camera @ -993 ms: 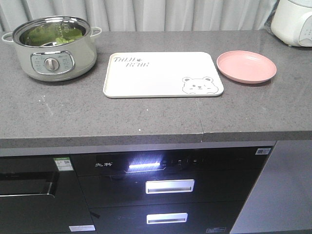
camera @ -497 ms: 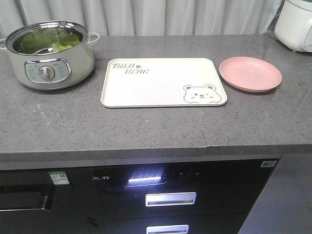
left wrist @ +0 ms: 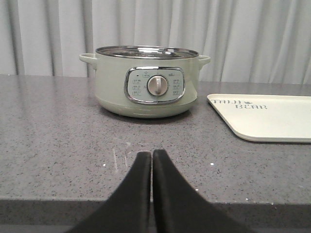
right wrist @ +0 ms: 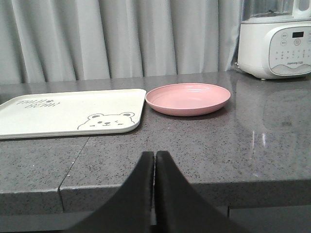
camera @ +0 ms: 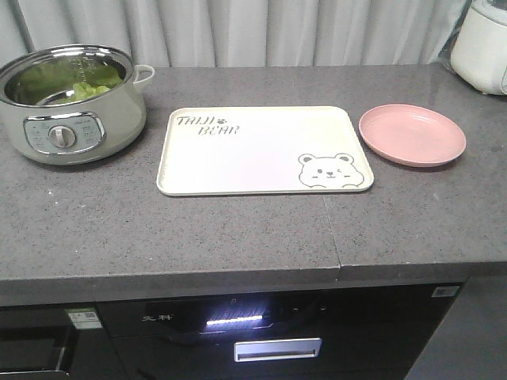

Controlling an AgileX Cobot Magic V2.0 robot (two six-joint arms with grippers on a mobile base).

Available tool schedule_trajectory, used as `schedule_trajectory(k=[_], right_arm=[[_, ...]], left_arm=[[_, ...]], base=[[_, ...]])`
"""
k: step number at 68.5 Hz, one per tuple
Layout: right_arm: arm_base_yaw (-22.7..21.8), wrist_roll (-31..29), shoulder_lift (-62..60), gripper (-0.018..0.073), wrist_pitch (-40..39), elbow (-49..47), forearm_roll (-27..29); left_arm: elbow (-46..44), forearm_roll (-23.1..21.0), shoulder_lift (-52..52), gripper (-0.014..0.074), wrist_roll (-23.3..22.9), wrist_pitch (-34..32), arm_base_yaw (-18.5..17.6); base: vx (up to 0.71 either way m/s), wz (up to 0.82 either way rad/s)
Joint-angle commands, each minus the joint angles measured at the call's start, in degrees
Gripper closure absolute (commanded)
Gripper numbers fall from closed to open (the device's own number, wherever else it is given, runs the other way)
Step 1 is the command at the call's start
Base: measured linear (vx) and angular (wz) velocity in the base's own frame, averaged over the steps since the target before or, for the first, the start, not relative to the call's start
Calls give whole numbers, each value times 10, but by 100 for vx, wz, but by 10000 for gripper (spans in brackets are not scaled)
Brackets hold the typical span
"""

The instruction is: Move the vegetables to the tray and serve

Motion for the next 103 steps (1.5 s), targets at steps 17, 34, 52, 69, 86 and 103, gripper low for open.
schedule_trajectory(k=[17, 34, 52, 69, 86, 103], right_arm=[[1, 0, -4, 565, -45, 9, -7], [1, 0, -4, 565, -45, 9, -7], [1, 0, -4, 565, -45, 9, -7], [1, 0, -4, 565, -45, 9, -7], [1, 0, -4, 565, -45, 9, -7], [1, 0, -4, 565, -45, 9, -7]], left_arm=[[16, -5, -8, 602, -2, -40, -2], [16, -5, -8, 602, -2, -40, -2], [16, -5, -8, 602, -2, -40, -2], [16, -5, -8, 602, -2, -40, -2], [16, -5, -8, 602, -2, -40, -2], [16, -5, -8, 602, -2, -40, -2]], base=[[9, -2], [8, -2], [7, -1], [5, 0], [4, 1], [3, 1]])
